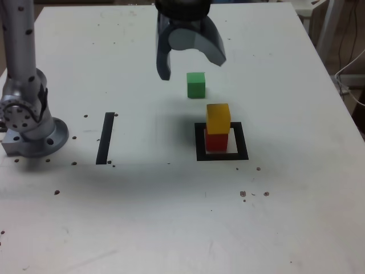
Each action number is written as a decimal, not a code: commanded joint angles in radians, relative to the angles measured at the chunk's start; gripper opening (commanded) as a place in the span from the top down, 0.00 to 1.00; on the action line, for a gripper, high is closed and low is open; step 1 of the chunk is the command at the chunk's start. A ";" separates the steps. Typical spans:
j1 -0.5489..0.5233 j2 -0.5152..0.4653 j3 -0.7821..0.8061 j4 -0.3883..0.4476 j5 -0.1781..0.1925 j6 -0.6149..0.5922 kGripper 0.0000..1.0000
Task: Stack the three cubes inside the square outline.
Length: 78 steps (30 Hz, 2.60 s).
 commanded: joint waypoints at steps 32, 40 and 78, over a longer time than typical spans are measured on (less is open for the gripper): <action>0.224 0.234 0.040 -0.203 0.043 0.168 0.18; 0.219 0.241 0.037 -0.253 0.052 0.168 0.38; 0.172 0.146 -0.146 -0.033 -0.001 0.253 0.86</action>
